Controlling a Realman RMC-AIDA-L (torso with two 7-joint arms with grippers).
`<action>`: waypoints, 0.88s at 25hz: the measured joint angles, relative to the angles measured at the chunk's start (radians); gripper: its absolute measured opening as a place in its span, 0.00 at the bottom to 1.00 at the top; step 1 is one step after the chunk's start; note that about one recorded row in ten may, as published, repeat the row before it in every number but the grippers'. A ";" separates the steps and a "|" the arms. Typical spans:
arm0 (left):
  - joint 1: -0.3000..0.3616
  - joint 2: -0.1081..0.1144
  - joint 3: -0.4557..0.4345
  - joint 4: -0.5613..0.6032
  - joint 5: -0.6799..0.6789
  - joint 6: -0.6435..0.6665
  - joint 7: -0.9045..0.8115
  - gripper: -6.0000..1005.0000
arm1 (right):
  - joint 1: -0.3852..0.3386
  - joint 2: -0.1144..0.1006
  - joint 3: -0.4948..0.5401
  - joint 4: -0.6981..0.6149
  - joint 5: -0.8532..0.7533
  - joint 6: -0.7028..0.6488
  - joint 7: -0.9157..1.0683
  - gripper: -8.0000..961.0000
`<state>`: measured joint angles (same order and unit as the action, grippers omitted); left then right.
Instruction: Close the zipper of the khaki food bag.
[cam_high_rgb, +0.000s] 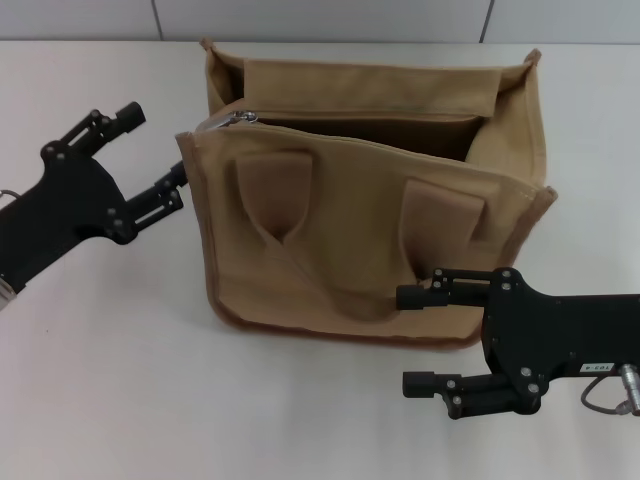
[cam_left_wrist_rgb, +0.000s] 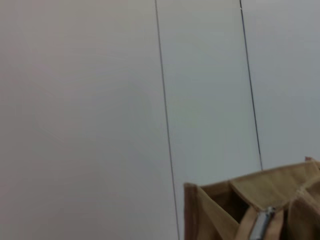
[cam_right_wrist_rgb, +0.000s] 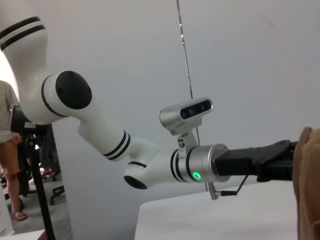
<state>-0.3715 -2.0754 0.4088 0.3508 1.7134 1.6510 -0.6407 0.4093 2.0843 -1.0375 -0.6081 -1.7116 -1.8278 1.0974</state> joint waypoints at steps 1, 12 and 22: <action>0.000 0.000 0.012 -0.001 0.000 -0.007 0.006 0.78 | 0.000 0.000 0.003 0.005 0.001 0.000 0.000 0.80; -0.046 -0.004 0.027 -0.063 -0.013 -0.036 0.009 0.78 | -0.001 0.000 0.011 0.013 0.003 0.001 -0.011 0.80; -0.070 -0.005 0.025 -0.189 -0.162 -0.080 0.114 0.77 | -0.001 0.000 0.011 0.035 0.011 0.001 -0.025 0.80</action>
<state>-0.4410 -2.0809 0.4341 0.1616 1.5515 1.5706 -0.5270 0.4080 2.0847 -1.0262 -0.5731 -1.7010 -1.8272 1.0723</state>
